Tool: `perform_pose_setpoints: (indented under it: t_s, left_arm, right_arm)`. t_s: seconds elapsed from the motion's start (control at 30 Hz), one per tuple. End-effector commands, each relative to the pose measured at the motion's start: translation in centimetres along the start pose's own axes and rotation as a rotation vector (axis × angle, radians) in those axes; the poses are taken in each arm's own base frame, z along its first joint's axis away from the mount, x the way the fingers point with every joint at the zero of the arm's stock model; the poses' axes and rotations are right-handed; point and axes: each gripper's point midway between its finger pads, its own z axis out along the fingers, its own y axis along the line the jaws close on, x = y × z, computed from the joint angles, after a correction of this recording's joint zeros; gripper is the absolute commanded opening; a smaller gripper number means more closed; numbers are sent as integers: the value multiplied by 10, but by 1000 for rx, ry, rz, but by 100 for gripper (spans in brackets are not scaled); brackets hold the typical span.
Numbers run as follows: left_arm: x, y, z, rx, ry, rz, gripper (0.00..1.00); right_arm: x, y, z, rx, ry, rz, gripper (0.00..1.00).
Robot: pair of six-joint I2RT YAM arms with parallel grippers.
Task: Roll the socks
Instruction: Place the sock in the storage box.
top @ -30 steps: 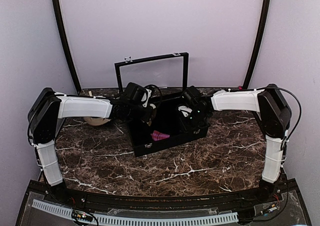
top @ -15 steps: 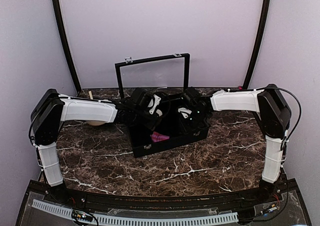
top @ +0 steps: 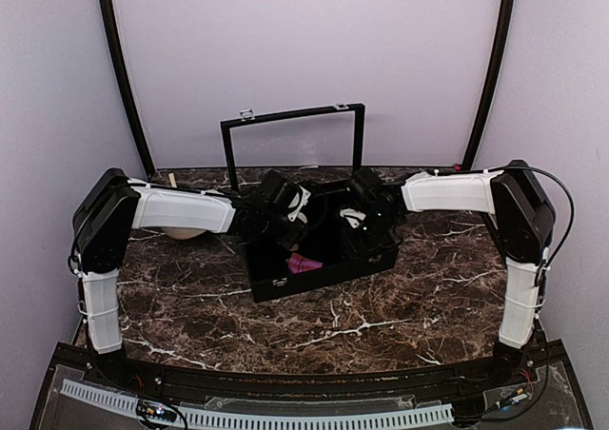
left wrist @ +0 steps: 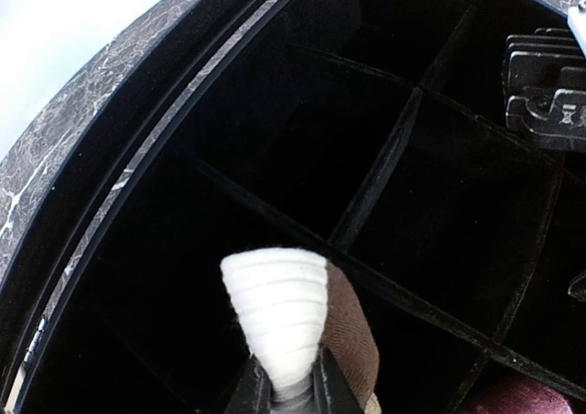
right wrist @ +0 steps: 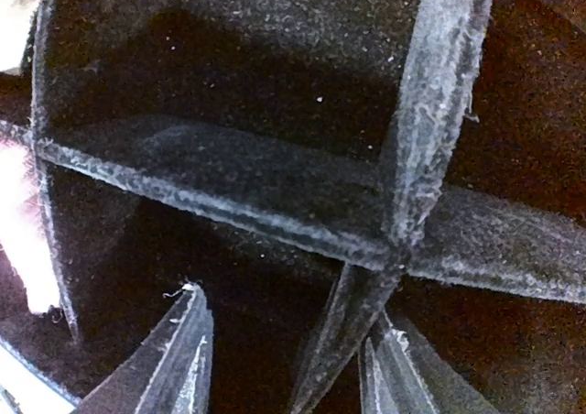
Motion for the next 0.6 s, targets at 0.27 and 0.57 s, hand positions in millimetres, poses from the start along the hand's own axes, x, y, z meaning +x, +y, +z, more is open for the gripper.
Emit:
perform_pose_setpoints:
  t_s: [0.27, 0.57]
  left_arm:
    - [3, -13, -1, 74, 54, 28, 0]
    - [3, -33, -13, 177, 97, 39, 0]
  right_arm:
    - [53, -21, -9, 27, 203, 26, 54]
    - [19, -28, -26, 21, 103, 46, 57]
